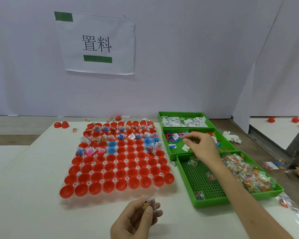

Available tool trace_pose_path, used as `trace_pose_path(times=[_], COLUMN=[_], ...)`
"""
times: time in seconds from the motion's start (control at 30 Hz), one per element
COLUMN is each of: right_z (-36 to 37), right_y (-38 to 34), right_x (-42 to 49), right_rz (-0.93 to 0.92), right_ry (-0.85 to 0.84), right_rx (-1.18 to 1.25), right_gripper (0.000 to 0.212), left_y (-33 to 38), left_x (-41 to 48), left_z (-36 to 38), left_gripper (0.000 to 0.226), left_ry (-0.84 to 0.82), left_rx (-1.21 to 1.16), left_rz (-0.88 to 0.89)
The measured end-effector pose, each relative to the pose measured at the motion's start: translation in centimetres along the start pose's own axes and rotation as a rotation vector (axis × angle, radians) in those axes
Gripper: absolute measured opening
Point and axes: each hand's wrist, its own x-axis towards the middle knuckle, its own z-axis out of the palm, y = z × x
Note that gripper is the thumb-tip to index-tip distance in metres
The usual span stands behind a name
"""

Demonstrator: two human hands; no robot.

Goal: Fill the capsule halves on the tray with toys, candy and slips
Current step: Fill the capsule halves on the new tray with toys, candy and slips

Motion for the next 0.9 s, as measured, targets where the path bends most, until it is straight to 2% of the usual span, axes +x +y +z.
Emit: trace_pose_path(times=[0.17, 0.4, 0.7, 0.83, 0.9], right_z=[-0.50, -0.38, -0.54, -0.30, -0.19], right_y=[0.19, 0.39, 0.30, 0.73, 0.94], right_x=[-0.18, -0.19, -0.23, 0.06, 0.19], right_rz=[0.047, 0.110, 0.111, 0.093, 0.073], right_ry=[0.150, 0.148, 0.104, 0.090, 0.101], right_rx=[0.119, 0.156, 0.249, 0.151, 0.074], right_gripper=[0.019, 0.039, 0.028, 0.013, 0.015], left_y=[-0.01, 0.01, -0.15, -0.26, -0.34], left_x=[-0.07, -0.23, -0.25, -0.22, -0.20], left_z=[0.01, 0.15, 0.20, 0.19, 0.17], left_gripper=[0.027, 0.025, 0.025, 0.025, 0.024], left_ry=[0.008, 0.010, 0.013, 0.010, 0.009], left_rx=[0.009, 0.012, 0.000, -0.008, -0.010], left_rz=[0.014, 0.024, 0.036, 0.037, 0.041])
